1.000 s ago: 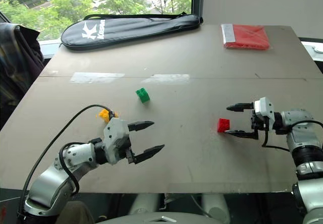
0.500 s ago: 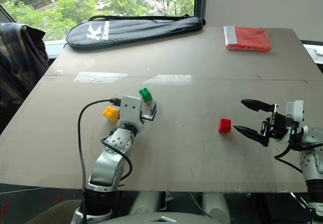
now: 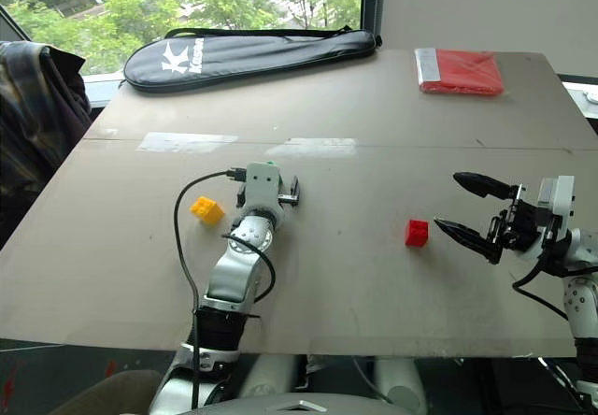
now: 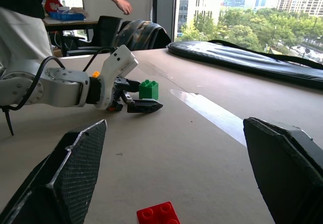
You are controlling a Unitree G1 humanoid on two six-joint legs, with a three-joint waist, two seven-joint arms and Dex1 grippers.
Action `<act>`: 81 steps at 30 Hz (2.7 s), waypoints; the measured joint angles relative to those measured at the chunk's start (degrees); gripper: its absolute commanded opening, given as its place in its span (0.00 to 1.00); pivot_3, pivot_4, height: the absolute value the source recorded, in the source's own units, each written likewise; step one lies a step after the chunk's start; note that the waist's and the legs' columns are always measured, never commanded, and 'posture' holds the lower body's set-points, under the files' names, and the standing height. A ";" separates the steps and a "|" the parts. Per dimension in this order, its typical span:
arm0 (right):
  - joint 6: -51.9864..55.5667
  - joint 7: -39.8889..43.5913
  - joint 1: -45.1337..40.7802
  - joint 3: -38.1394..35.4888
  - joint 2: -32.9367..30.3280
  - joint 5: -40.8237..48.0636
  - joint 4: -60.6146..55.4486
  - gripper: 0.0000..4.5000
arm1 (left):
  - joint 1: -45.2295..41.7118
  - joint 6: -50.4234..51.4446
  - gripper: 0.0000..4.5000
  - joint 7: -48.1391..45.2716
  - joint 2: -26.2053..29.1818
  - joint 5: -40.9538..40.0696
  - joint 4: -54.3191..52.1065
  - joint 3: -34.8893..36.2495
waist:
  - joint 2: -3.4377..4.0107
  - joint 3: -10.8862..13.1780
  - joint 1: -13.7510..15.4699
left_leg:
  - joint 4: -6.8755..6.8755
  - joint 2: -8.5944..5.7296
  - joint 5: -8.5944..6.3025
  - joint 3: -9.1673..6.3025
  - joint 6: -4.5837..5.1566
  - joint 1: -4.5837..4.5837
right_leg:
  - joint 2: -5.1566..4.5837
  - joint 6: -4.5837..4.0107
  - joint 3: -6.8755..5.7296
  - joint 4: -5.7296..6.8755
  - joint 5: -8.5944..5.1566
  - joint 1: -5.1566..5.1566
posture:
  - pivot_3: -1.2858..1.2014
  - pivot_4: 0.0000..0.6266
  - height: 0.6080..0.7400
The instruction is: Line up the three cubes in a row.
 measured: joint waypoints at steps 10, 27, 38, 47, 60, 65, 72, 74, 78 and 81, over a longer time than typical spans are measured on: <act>2.94 -1.32 0.60 -0.01 0.02 0.07 -2.86 1.00 | -0.24 1.97 0.36 2.75 -2.13 1.26 -0.11 0.25 | 0.00 0.00 -0.10 | 0.00 0.00 0.00 -0.02 0.00 -0.01 | 0.00 0.00 0.00 -0.01 0.00 0.00 | 0.52 0.24 0.76; 2.18 -0.54 0.83 -0.22 0.80 -0.18 -1.67 1.00 | 6.02 -6.37 0.36 -23.18 9.72 -8.08 -4.52 -3.51 | 0.01 0.00 0.07 | -0.03 0.02 0.00 0.04 -0.01 -0.09 | -0.01 -0.07 -0.08 -0.08 -0.04 -0.04 | 0.52 0.24 0.76; 1.42 -2.25 2.70 -1.72 2.48 -1.04 -2.61 1.00 | -1.32 -17.30 0.36 -55.95 16.32 -12.91 3.16 -16.72 | 0.02 0.00 -0.02 | -0.03 0.01 0.00 0.05 0.00 -0.14 | 0.02 -0.24 -0.08 -0.14 -0.14 -0.06 | 0.52 0.24 0.76; 0.45 -3.46 6.50 -4.37 3.20 -1.05 -4.81 1.00 | -7.37 -22.42 0.78 -68.09 15.19 -15.17 13.76 -17.99 | 0.02 0.01 -0.10 | -0.03 0.02 -0.01 0.00 0.01 -0.19 | 0.04 -0.02 -0.09 -0.16 -0.02 -0.10 | 0.52 0.24 0.76; -0.59 -5.01 6.42 -4.21 4.39 -1.95 -5.95 1.00 | -8.28 -27.27 0.99 -69.29 17.30 -14.43 15.44 -16.98 | 0.02 0.01 -0.06 | -0.03 0.02 -0.01 0.00 0.01 -0.18 | 0.04 -0.03 -0.10 -0.15 -0.03 -0.10 | 0.52 0.24 0.76; -0.59 -5.29 6.03 -4.15 4.54 -2.09 -5.96 1.00 | -9.25 -25.90 0.99 -70.65 17.57 -14.40 15.50 -16.99 | 0.02 0.00 -0.05 | -0.03 0.02 -0.01 -0.01 0.01 -0.26 | 0.03 -0.02 -0.12 -0.20 -0.02 -0.12 | 0.52 0.24 0.76; -0.62 -6.05 6.21 -4.15 4.83 -2.15 -6.62 1.00 | -9.17 -20.68 0.99 -67.79 15.10 -14.33 14.68 -16.97 | 0.02 0.00 -0.04 | -0.02 0.02 0.00 -0.09 0.01 -0.32 | 0.03 -0.01 -0.18 -0.19 -0.02 -0.15 | 0.52 0.24 0.76; -0.65 -6.19 6.68 -4.15 4.95 -2.22 -6.87 1.00 | -8.28 -18.75 0.99 -66.03 14.72 -14.07 12.54 -17.04 | 0.02 0.00 -0.04 | -0.02 0.02 0.00 -0.09 0.01 -0.32 | 0.03 -0.01 -0.18 -0.20 -0.02 -0.15 | 0.52 0.24 0.76; -0.95 -6.65 7.62 -4.16 5.34 -2.50 -7.24 1.00 | -6.01 -15.59 0.99 -62.15 14.62 -12.17 8.19 -17.68 | 0.03 0.00 -0.06 | -0.02 0.03 0.00 -0.09 0.01 -0.31 | 0.03 -0.01 -0.17 -0.19 -0.02 -0.15 | 0.52 0.24 0.76; -1.25 -6.84 7.99 -4.17 5.69 -2.61 -7.36 1.00 | -3.90 -12.03 0.99 -60.07 14.61 -11.61 3.83 -18.02 | 0.03 0.00 -0.06 | -0.02 0.03 -0.01 -0.09 0.01 -0.30 | 0.03 -0.01 -0.16 -0.18 -0.02 -0.15 | 0.52 0.24 0.76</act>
